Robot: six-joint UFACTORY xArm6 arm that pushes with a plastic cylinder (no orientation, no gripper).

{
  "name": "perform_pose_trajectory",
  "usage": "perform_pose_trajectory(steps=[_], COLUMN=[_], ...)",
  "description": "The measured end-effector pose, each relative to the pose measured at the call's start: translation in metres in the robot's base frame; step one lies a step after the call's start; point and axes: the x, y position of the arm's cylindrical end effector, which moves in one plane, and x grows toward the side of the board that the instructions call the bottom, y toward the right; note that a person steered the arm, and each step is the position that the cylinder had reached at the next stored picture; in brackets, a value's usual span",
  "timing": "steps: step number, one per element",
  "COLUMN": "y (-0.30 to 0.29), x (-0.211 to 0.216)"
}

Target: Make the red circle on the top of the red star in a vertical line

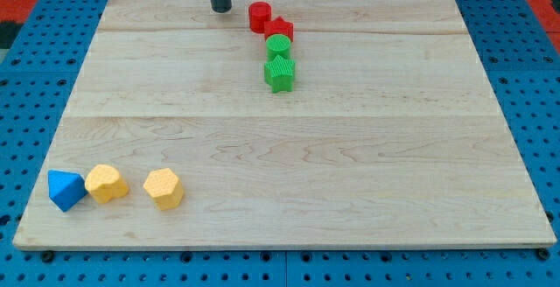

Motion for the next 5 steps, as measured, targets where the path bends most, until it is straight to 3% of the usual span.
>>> perform_pose_trajectory(steps=[3, 4, 5], y=[0.059, 0.051, 0.065], x=[0.003, 0.001, -0.038])
